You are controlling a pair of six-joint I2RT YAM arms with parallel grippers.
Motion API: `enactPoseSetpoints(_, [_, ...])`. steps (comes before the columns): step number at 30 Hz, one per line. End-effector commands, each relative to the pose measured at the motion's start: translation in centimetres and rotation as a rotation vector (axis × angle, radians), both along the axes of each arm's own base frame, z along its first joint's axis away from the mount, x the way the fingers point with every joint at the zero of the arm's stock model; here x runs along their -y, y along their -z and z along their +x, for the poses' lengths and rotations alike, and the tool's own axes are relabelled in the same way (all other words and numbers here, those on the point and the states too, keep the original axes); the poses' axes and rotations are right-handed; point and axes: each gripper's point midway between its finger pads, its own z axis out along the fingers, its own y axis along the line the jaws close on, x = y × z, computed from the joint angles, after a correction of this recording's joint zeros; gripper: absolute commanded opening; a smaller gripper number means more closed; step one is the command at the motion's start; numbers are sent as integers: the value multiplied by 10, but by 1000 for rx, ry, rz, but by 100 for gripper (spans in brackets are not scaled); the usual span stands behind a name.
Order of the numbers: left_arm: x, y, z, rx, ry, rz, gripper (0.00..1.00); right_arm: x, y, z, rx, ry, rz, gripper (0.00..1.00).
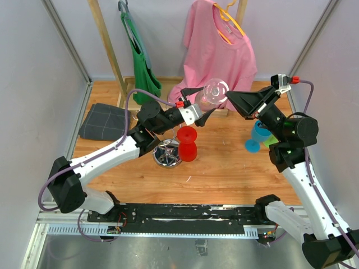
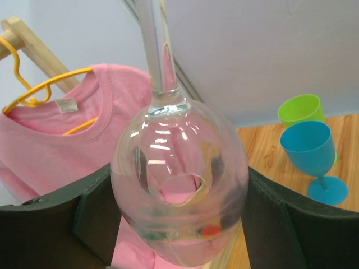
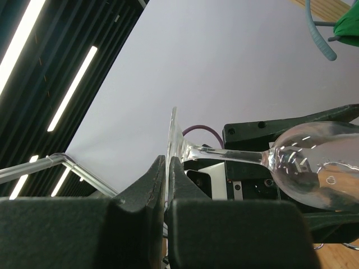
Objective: Take the wine glass off the wine glass rack
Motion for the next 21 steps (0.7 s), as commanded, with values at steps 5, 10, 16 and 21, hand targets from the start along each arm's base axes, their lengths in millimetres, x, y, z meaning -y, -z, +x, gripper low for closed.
enactPoseSetpoints(5, [5, -21, -7, 44, 29, -44, 54, 7, -8, -8, 72, 26, 17, 1])
enactPoseSetpoints(10, [5, -21, -7, 45, 29, -44, 39, 6, -6, -8, 73, 22, 12, 1])
enactPoseSetpoints(16, [2, -24, -6, 57, 15, -39, 30, 8, -7, -9, 83, 44, 3, 23])
enactPoseSetpoints(21, [1, -22, -8, 60, 18, -15, 29, 9, -2, -10, 74, 65, -21, 47])
